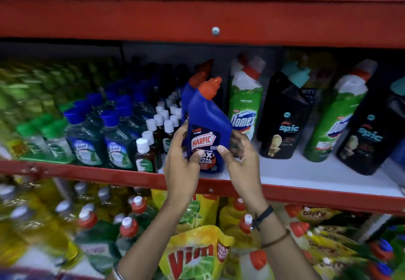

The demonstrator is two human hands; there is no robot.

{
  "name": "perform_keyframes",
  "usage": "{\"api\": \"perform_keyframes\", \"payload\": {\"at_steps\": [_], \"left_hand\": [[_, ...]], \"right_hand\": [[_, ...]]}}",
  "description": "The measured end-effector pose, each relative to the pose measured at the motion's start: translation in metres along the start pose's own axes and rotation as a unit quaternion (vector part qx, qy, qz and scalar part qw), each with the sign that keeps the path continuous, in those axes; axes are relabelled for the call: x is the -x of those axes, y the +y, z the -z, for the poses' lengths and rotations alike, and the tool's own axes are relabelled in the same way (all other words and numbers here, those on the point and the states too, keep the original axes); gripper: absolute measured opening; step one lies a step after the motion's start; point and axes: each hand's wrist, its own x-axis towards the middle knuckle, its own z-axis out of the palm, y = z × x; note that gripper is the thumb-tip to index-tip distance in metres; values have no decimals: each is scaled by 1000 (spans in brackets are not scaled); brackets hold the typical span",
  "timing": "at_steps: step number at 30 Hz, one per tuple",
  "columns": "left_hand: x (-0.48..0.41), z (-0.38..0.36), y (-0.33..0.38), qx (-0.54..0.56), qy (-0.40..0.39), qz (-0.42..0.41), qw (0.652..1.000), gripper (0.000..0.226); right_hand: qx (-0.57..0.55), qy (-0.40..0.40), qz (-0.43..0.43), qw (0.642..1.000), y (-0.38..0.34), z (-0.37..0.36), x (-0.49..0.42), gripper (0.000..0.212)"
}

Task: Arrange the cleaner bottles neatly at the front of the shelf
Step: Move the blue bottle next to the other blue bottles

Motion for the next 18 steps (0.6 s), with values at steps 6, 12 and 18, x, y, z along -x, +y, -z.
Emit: {"api": "perform_keyframes", "payload": {"at_steps": [6, 12, 18], "left_hand": [[-10, 16, -11, -9, 16, 1, 1000, 77], [-10, 17, -20, 7, 0, -2, 1000, 80], [0, 5, -17, -6, 32, -33, 999, 67]], "right_hand": [[5, -18, -12, 1000, 4, -23, -5, 41], [8, -7, -23, 1000, 8, -27, -2, 40], [-1, -32, -42, 999, 10, -19, -3, 44]]}}
